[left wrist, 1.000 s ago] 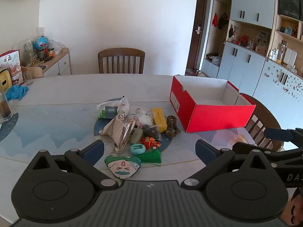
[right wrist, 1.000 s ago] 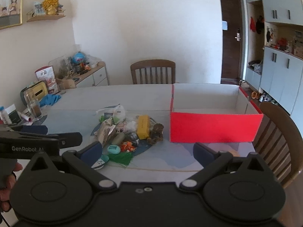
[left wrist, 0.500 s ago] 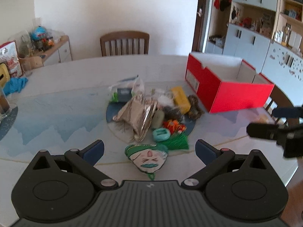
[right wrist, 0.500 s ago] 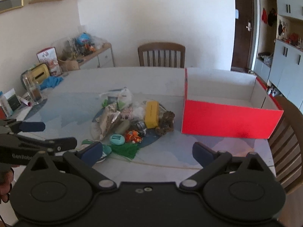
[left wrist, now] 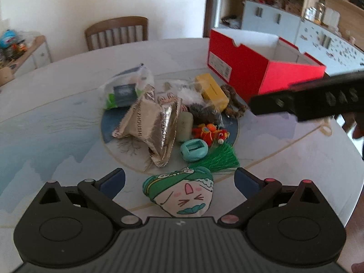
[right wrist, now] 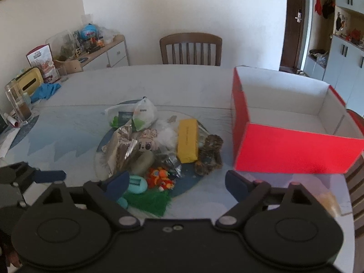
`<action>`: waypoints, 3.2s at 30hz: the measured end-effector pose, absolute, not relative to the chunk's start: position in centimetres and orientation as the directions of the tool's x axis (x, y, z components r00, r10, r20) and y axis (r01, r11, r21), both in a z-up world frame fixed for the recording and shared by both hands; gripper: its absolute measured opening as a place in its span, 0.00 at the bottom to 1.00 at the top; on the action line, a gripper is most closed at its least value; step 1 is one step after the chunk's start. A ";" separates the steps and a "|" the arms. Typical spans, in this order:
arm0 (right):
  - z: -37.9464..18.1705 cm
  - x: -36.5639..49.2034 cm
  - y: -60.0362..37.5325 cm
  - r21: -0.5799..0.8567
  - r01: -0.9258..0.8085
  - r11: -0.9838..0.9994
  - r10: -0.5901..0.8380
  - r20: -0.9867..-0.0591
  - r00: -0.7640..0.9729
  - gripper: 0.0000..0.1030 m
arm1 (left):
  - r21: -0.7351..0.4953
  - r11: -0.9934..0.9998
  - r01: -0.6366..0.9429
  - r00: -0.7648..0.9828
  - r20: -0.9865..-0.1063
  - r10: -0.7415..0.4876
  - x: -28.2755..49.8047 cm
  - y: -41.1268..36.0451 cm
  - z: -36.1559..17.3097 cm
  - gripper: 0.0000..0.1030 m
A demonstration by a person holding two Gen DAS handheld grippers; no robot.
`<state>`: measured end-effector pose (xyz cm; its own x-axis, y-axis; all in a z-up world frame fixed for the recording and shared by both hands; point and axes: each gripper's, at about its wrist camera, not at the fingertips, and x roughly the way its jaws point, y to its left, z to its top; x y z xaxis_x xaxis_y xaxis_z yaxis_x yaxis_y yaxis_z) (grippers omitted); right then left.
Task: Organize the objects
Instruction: 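Grasp the green-hatted plush doll with left tool while right tool grasps the dark small bag, then carry the plush doll and dark bag over the red shoebox with both tools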
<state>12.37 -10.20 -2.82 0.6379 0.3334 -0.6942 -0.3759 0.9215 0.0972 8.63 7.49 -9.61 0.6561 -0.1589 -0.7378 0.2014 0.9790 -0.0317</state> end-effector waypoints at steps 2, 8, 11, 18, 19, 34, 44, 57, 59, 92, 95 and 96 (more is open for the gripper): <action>-3.2 13.2 -9.6 0.091 -0.373 0.923 0.325 -0.704 0.632 0.84 | -0.034 0.974 0.225 0.640 -0.749 -0.174 9.1 7.5 -10.2 0.99; -5.0 15.3 -8.4 0.097 -0.356 0.929 0.306 -0.742 0.597 0.74 | -0.027 0.960 0.280 0.610 -0.767 -0.199 10.0 7.8 -11.4 0.95; -5.5 16.1 -7.8 0.102 -0.351 0.931 0.302 -0.755 0.582 0.67 | -0.034 0.952 0.304 0.593 -0.775 -0.217 10.3 8.0 -11.8 0.91; -6.5 17.6 -6.2 0.099 -0.347 0.933 0.290 -0.777 0.559 0.49 | -0.024 0.937 0.347 0.580 -0.780 -0.235 10.2 8.2 -12.3 0.77; -6.6 17.7 -6.1 0.101 -0.343 0.934 0.288 -0.779 0.556 0.47 | -0.029 0.936 0.350 0.578 -0.780 -0.240 10.2 8.3 -12.3 0.76; -6.6 18.4 -5.8 0.119 -0.302 0.946 0.278 -0.778 0.564 0.06 | -0.074 0.929 0.364 0.562 -0.778 -0.282 10.7 9.3 -12.0 0.66; -4.1 17.0 -6.4 0.154 -0.308 0.939 0.314 -0.748 0.585 0.06 | -0.063 0.920 0.388 0.595 -0.745 -0.302 11.2 10.1 -9.4 0.65; 1.9 16.0 -11.6 0.201 -0.291 0.935 0.347 -0.685 0.640 0.06 | -0.021 0.896 0.444 0.660 -0.669 -0.342 13.8 8.8 -3.2 0.65; 2.6 16.2 -12.7 0.209 -0.291 0.934 0.353 -0.677 0.646 0.06 | -0.033 0.896 0.442 0.661 -0.664 -0.351 14.4 8.2 -2.1 0.65; 3.0 27.3 -32.3 0.166 -0.302 0.939 0.330 -0.687 0.647 0.06 | -0.021 0.928 0.373 0.680 -0.674 -0.288 30.7 -14.0 2.7 0.65; 2.1 28.1 -33.1 0.161 -0.294 0.942 0.319 -0.700 0.639 0.06 | -0.020 0.932 0.362 0.673 -0.686 -0.276 32.6 -15.3 1.9 0.65; 1.7 28.3 -33.3 0.160 -0.293 0.943 0.317 -0.704 0.635 0.06 | -0.011 0.932 0.361 0.672 -0.690 -0.269 33.2 -15.7 1.6 0.65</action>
